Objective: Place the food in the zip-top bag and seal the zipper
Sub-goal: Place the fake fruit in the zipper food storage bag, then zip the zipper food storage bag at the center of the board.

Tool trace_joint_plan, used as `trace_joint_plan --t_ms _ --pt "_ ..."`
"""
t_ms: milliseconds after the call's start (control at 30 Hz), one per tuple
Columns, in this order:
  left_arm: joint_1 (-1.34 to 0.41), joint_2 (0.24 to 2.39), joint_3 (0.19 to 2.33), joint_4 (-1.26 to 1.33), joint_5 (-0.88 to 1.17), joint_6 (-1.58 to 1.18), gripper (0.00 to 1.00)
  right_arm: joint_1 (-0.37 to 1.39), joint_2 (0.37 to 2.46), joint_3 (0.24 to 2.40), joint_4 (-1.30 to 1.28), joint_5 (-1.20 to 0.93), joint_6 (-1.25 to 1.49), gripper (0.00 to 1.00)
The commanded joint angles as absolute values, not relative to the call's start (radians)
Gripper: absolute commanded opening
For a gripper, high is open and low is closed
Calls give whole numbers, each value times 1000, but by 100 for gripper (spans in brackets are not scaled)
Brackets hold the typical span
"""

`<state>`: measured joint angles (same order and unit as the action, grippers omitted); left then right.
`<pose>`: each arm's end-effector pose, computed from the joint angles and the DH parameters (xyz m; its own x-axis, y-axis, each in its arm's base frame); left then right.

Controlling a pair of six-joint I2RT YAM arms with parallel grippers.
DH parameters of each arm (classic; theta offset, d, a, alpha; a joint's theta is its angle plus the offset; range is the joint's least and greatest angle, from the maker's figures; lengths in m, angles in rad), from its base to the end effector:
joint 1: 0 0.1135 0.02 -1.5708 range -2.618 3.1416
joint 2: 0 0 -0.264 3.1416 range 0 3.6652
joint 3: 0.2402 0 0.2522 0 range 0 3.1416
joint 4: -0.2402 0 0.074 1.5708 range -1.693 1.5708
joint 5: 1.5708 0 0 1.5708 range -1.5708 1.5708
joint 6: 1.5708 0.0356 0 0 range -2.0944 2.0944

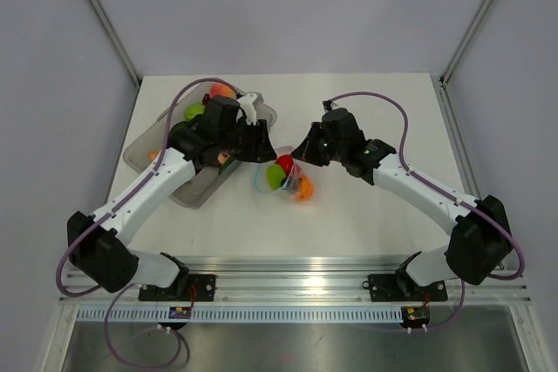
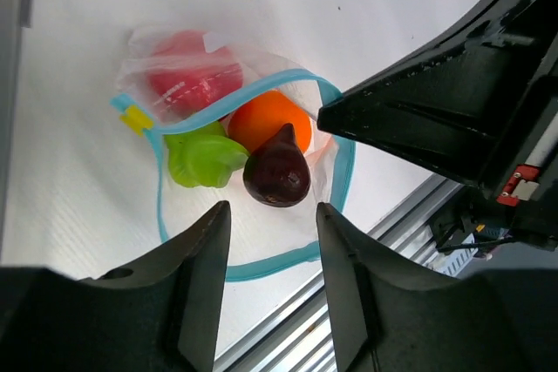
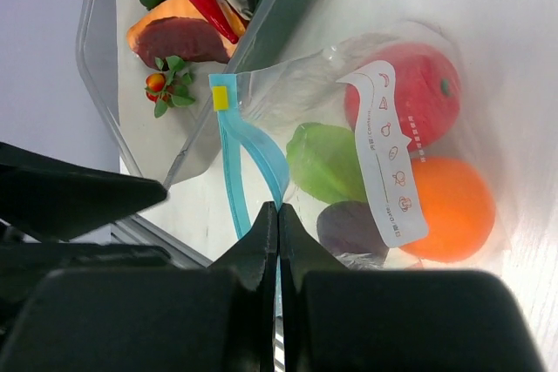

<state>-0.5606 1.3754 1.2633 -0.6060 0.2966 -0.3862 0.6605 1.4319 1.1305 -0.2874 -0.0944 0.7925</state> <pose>0.2488 -0.1685 0.3336 -0.7779 0.0631 -0.6252 0.4338 0.7737 -0.4618 0.2555 0.2028 0.2988 -0.7869 0.2864 -0.5466 -0.1600 0.7608 0.6290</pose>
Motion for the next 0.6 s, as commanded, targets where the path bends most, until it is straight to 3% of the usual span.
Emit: trace_joint_plan --t_ms 0,100,167,267,567 --pt "-503 1348 1255 -617 258 -413 47 672 1399 1143 -262 -84 795 0" --pt "-465 1356 1189 -586 276 -457 72 672 1399 1140 -261 -86 795 0" --pt "-460 1353 1123 -543 281 -480 77 670 1396 1137 -264 -87 792 0" --pt "-462 1348 1047 -494 307 -515 76 672 1391 1134 -270 -80 790 0" --pt "-462 1341 957 -399 351 -572 60 672 1387 1111 -264 -83 799 0"
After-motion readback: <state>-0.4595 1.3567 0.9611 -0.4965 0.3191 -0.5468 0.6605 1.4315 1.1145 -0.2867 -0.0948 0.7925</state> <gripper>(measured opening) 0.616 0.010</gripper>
